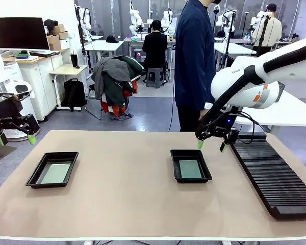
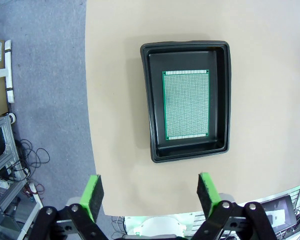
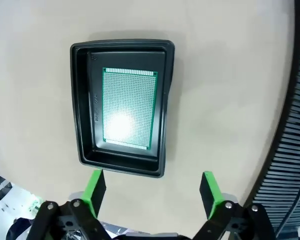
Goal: Inspect and transfer BCBs to ESD trays.
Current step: Pick up the Blank PCB from the PCB Rack and place it in the right ESD tray.
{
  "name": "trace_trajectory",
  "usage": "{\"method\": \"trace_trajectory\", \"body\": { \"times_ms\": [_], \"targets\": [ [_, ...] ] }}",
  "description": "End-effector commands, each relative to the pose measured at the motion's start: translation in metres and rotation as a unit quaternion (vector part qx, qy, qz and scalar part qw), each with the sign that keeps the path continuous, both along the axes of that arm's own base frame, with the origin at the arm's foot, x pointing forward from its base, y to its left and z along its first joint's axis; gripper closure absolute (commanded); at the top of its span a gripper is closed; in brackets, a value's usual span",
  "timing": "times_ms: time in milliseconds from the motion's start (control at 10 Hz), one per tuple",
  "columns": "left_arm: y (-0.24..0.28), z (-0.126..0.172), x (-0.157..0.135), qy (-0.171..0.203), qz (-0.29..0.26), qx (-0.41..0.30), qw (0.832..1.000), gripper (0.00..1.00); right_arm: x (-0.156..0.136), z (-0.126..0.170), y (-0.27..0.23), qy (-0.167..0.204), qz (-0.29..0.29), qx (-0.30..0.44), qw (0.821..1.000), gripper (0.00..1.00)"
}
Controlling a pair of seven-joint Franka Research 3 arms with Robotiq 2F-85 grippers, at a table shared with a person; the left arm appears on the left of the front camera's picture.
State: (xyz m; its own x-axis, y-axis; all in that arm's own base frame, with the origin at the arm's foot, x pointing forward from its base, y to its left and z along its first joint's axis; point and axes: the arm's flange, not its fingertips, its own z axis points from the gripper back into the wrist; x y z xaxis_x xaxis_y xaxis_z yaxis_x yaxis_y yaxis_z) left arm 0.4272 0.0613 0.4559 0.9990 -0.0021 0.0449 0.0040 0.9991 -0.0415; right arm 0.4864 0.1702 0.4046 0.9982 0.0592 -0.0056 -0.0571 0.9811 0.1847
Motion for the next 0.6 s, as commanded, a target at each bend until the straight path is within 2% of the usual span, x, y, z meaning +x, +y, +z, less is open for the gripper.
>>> {"method": "trace_trajectory", "body": {
  "times_ms": [0, 200, 300, 500],
  "targets": [
    [-0.0006, -0.0027, -0.0005, -0.003, 0.002, -0.004, 1.0, 0.0, 0.003, 0.0131, 0.0028, 0.005, -0.004, -0.033, 0.999, 0.0],
    [-0.0006, -0.0027, -0.0005, -0.003, 0.002, -0.004, 1.0, 0.0, 0.0087, 0.0168, 0.0, 0.0, -0.011, -0.049, 0.999, 0.0],
    [-0.0006, -0.0027, -0.0005, -0.003, 0.002, -0.004, 1.0, 0.0, 0.0018, 0.0128, -0.0005, -0.002, 0.005, -0.019, 1.0, 0.0],
    [-0.0006, -0.0027, -0.0005, -0.003, 0.002, -0.004, 1.0, 0.0, 0.0018, 0.0128, -0.0005, -0.002, 0.005, -0.019, 1.0, 0.0]
  ]
}}
